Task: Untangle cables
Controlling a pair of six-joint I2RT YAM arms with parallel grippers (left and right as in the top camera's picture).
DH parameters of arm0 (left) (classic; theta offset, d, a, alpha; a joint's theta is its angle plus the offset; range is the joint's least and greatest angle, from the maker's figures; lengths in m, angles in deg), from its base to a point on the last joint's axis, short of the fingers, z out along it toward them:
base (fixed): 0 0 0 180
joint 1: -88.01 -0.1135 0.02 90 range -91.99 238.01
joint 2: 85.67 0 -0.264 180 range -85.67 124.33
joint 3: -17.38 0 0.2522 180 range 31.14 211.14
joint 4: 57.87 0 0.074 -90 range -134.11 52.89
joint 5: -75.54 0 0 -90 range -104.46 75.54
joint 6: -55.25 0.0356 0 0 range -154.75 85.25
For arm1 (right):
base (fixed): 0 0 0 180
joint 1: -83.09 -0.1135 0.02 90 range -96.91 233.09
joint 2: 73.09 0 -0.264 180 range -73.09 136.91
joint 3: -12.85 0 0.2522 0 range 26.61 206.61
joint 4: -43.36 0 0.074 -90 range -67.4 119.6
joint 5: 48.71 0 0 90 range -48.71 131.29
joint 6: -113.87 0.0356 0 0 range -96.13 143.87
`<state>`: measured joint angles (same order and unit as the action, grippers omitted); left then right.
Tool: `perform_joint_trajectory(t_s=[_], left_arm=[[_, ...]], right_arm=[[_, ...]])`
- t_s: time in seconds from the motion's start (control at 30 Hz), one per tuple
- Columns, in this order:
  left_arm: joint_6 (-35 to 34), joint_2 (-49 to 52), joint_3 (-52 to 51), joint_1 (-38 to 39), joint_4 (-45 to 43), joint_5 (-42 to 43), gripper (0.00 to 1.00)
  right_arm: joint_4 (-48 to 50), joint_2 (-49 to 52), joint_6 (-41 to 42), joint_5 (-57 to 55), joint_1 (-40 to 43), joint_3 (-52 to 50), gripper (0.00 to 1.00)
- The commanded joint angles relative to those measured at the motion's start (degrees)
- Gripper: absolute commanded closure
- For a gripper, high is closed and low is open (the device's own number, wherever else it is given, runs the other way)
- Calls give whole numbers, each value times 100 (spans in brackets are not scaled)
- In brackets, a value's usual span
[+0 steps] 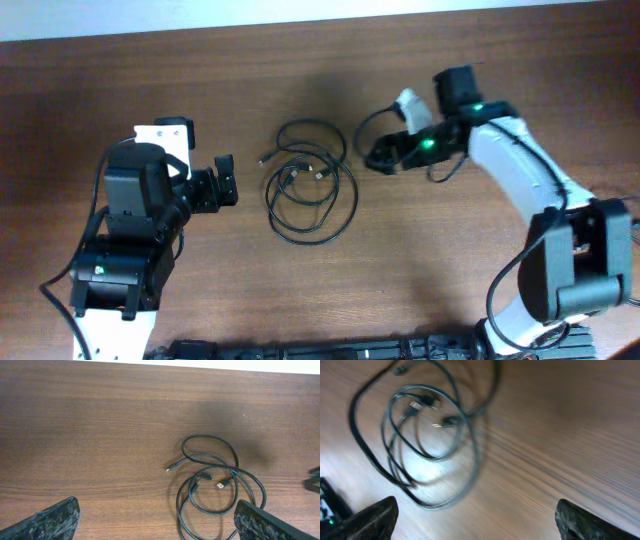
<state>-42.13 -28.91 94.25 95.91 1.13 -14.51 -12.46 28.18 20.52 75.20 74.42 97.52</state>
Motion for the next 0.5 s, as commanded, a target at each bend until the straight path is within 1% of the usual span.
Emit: perform_joint_trajectory(t_s=[0.0,0.1,0.17,0.23,0.3,0.47], left_arm=[[-70,-9,37,-31,-9,-39,1],[-70,-9,37,-31,-9,-39,1],[-70,-9,37,-31,-9,-39,1],[-70,-9,37,-31,-9,-39,1],[-70,-9,37,-31,-9,-39,1],[-70,-9,37,-31,-9,-39,1]], right_arm=[[424,42,540,164,-610,-149,1],[820,48,538,92,-1137,-162,1],[1051,48,627,-151,-1410,-162,1],[1276,48,1078,-682,-1672,-168,1],[1447,52,1353,-1106,-1893,-188,1],[1572,201,1355,-1303,-2155,-192,1]])
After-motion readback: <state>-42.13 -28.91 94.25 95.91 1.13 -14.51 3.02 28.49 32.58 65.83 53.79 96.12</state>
